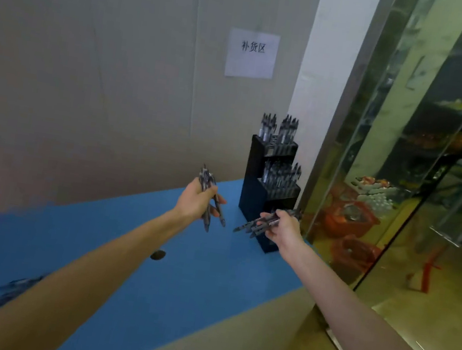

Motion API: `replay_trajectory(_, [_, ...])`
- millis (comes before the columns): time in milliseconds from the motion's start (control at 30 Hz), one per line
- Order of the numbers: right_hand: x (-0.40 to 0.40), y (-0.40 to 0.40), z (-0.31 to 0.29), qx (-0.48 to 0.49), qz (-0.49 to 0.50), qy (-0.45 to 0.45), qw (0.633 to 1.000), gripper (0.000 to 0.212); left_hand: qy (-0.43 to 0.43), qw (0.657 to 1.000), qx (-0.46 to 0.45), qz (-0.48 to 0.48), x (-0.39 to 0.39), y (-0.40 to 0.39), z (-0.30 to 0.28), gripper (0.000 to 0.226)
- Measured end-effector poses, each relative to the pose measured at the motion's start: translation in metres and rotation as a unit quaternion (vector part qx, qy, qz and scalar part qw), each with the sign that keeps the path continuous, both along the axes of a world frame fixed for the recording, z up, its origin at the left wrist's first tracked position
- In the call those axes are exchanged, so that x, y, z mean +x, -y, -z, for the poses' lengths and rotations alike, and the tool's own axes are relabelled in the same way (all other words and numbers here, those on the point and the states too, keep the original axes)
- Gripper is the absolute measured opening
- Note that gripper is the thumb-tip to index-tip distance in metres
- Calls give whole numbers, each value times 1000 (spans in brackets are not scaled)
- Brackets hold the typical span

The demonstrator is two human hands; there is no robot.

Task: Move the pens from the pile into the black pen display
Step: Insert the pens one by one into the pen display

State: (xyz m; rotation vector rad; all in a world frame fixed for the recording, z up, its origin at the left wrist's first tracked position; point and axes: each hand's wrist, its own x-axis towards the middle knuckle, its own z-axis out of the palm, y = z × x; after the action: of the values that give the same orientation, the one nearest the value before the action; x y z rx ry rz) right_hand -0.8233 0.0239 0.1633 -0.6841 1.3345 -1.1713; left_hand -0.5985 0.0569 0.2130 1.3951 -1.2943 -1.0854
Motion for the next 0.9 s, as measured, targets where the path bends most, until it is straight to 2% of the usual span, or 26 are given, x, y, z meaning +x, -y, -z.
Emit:
replay_trajectory(67, [-41,17,-6,27,46,10,999,33,-29,999,-3,-22,-34,8,-1,14])
replay_trajectory(200, [-128,51,-23,39,62,44,996,38,-28,997,-12,-74,-102,27,2,10])
replay_trajectory(333, [-194,65,-37,-9,31,-46,998,33,-1,993,-29,-110,-160,51,7,12])
replay_trajectory(433, [-230,73,-30,-20,-3,-83,996,36,33,988,-24,-148,-189,63,10,18])
replay_trajectory(567, [-255,88,-19,-62,-63,-149,985,36,68,984,-2,-167,-213,74,8,37])
replay_trajectory(633, [-262,98,-15,-78,-88,-188,975,32,84,981,0,-176,-223,79,10,34])
replay_trajectory(767, [-262,121,-11,-96,-131,-164,973,23,99,977,12,-188,-237,91,18,24])
replay_trajectory(900, [-261,146,-10,-145,-160,-188,958,24,111,975,14,-192,-247,113,24,23])
